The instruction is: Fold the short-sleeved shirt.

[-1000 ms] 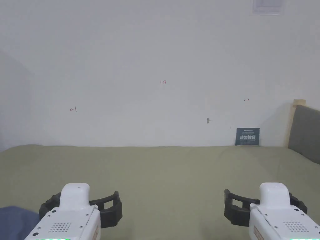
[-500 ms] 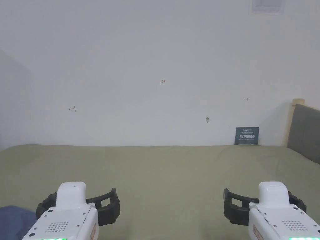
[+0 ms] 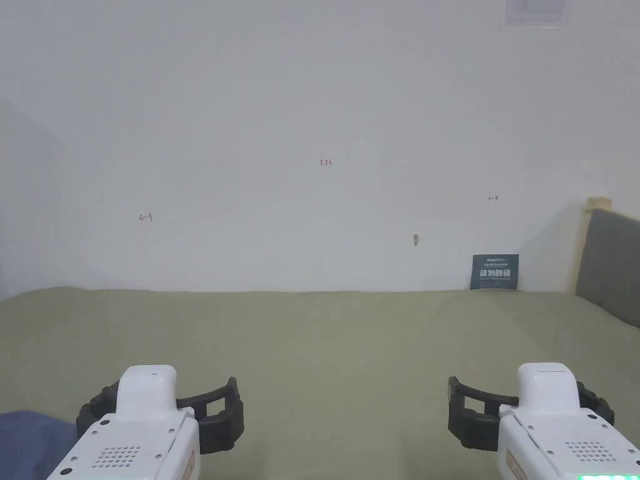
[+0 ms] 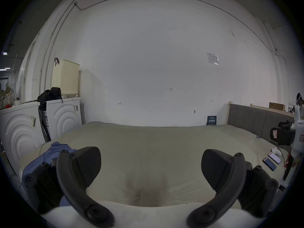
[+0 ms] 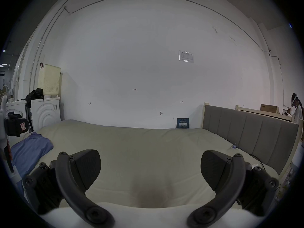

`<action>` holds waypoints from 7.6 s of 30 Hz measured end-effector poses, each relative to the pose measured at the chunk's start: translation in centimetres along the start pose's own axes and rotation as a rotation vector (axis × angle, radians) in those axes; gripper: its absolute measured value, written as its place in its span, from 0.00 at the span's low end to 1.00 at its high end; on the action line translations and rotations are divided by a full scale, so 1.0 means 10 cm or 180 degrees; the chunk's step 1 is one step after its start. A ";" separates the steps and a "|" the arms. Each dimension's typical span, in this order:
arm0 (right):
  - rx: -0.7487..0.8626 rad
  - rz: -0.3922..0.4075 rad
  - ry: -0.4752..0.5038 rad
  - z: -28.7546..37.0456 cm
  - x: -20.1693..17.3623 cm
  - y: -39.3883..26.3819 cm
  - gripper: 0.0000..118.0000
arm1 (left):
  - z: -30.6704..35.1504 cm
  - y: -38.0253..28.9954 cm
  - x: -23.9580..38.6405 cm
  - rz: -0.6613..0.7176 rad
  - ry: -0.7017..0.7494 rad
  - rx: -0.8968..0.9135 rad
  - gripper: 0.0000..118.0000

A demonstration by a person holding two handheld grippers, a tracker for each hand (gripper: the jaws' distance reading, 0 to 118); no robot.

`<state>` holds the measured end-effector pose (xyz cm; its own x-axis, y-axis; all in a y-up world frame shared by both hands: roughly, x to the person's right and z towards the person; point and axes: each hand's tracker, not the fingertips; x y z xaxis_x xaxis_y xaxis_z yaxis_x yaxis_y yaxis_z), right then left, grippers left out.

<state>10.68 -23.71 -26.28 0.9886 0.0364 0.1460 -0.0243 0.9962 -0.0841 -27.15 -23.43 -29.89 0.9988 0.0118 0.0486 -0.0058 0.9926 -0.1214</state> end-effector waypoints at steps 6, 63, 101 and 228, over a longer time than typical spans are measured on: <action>-0.0012 0.0026 0.0015 0.00 -0.01 0.00 1.00 | 0.00 0.02 0.03 0.0004 -0.0021 0.0018 1.00; -0.0316 0.0120 0.1940 -1.16 -4.29 -0.39 0.06 | -1.75 -0.03 -3.97 0.0629 0.0575 -0.2799 0.00; -0.0424 0.0250 0.0880 -1.14 -2.23 -0.35 0.06 | -1.93 0.82 -2.45 0.0505 -0.0426 -0.2323 0.00; -0.1445 -0.0260 0.0552 -1.71 0.38 0.10 0.11 | -2.67 0.73 -0.76 0.0492 -0.0677 -0.1902 0.01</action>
<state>16.97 -23.99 -42.71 0.9957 -0.0926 0.0070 0.0834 0.8585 -0.5060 -33.48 -19.47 -57.67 0.9566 0.2336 0.1740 -0.0587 0.7400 -0.6701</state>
